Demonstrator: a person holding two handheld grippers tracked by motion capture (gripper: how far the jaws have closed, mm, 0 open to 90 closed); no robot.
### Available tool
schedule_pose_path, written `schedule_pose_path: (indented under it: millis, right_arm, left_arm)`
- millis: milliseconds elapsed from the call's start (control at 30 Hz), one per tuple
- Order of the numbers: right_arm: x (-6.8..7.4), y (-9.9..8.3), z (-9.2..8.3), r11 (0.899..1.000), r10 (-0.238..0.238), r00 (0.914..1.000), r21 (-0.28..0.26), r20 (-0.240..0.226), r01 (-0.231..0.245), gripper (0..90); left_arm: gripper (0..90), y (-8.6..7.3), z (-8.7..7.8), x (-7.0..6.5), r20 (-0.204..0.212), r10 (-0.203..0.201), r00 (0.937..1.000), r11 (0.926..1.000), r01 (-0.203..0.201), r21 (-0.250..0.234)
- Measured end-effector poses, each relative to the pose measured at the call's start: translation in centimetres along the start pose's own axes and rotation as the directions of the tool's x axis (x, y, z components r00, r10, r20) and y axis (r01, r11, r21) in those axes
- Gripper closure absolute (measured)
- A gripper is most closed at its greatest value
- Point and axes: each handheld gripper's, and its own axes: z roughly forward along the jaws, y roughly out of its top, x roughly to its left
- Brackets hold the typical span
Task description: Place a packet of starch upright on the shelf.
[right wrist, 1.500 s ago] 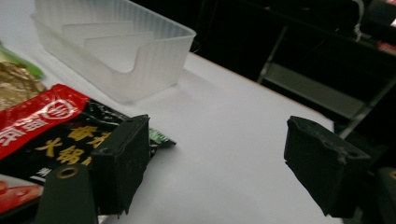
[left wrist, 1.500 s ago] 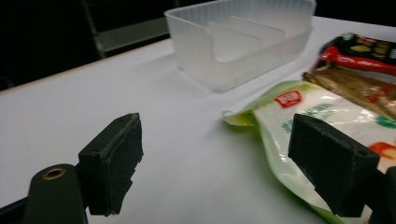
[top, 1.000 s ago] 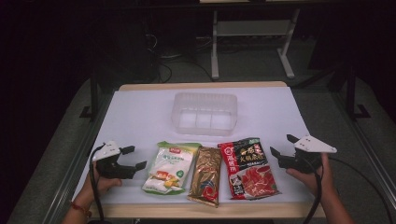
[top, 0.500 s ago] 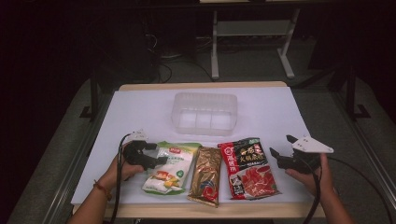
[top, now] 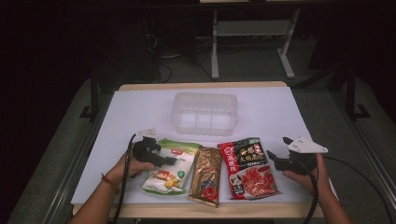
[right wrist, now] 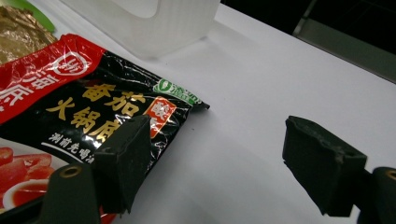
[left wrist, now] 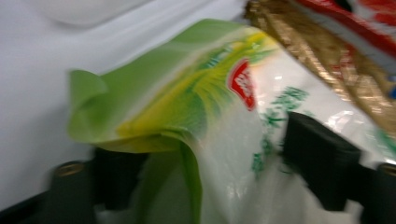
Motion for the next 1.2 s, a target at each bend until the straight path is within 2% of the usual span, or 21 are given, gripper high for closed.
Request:
schedule_pose_path:
  millis: [67,133,233,367,467,500,567,667,900,967,1067,1200]
  right_arm:
    - [0.0,0.0,0.1,1.000,-0.008,1.0000,0.008,-0.005,0.008,23.2]
    - [0.1,0.0,0.2,1.000,-0.011,0.9999,0.013,-0.009,0.011,23.2]
    - [0.3,0.0,0.2,0.999,-0.030,0.9995,0.021,-0.011,0.030,23.5]
    - [0.3,0.0,0.2,0.999,-0.040,0.9992,0.023,-0.005,0.040,23.5]
    - [0.2,0.0,0.2,0.999,-0.044,0.9990,0.022,0.007,0.044,23.5]
    - [0.1,0.0,0.1,0.999,-0.038,0.9990,0.015,0.025,0.037,23.4]
    - [-0.2,-0.1,0.1,1.000,-0.027,0.9991,0.008,0.034,0.026,23.4]
    - [-0.4,-0.1,0.0,1.000,-0.014,0.9990,0.004,0.043,0.013,23.5]
    - [-0.5,0.0,0.2,1.000,-0.003,0.9988,-0.002,0.049,0.003,23.4]
    - [-0.5,0.0,0.3,1.000,-0.004,0.9988,0.002,0.050,0.004,23.4]
    - [-0.6,-0.1,0.5,1.000,-0.006,0.9987,0.012,0.051,0.006,23.4]
    - [-0.7,-0.2,0.5,1.000,-0.006,0.9982,0.013,0.060,0.005,23.5]
  left_arm:
    - [49.7,0.0,0.2,-0.1,0.048,0.001,0.9989,1.0000,-0.001,0.002]
    - [58.4,0.1,0.4,-0.3,0.078,0.002,0.9969,1.0000,-0.002,0.001]
    - [68.2,0.1,0.4,-0.6,0.073,-0.001,0.9973,1.0000,0.001,-0.003]
    - [79.5,-0.1,0.1,-1.2,0.055,0.021,0.9983,0.9992,-0.019,-0.036]
    - [81.2,-0.2,-0.2,-1.9,0.010,0.052,0.9986,0.9971,-0.051,-0.056]
    - [82.4,-0.2,-0.4,-2.2,-0.001,0.057,0.9984,0.9963,-0.057,-0.064]
    - [83.2,-0.3,-1.0,-2.5,-0.016,0.066,0.9977,0.9941,-0.067,-0.085]
    - [83.6,-0.2,-2.2,-3.3,-0.030,0.080,0.9963,0.9876,-0.083,-0.133]
    - [85.1,0.4,-5.0,-5.6,-0.044,0.128,0.9908,0.9659,-0.135,-0.221]
    - [85.3,0.7,-5.7,-6.5,-0.053,0.144,0.9882,0.9562,-0.153,-0.250]
    - [85.9,1.2,-6.6,-7.6,-0.070,0.159,0.9848,0.9456,-0.172,-0.276]
    - [85.9,1.4,-7.1,-7.8,-0.121,0.133,0.9836,0.9364,-0.165,-0.310]
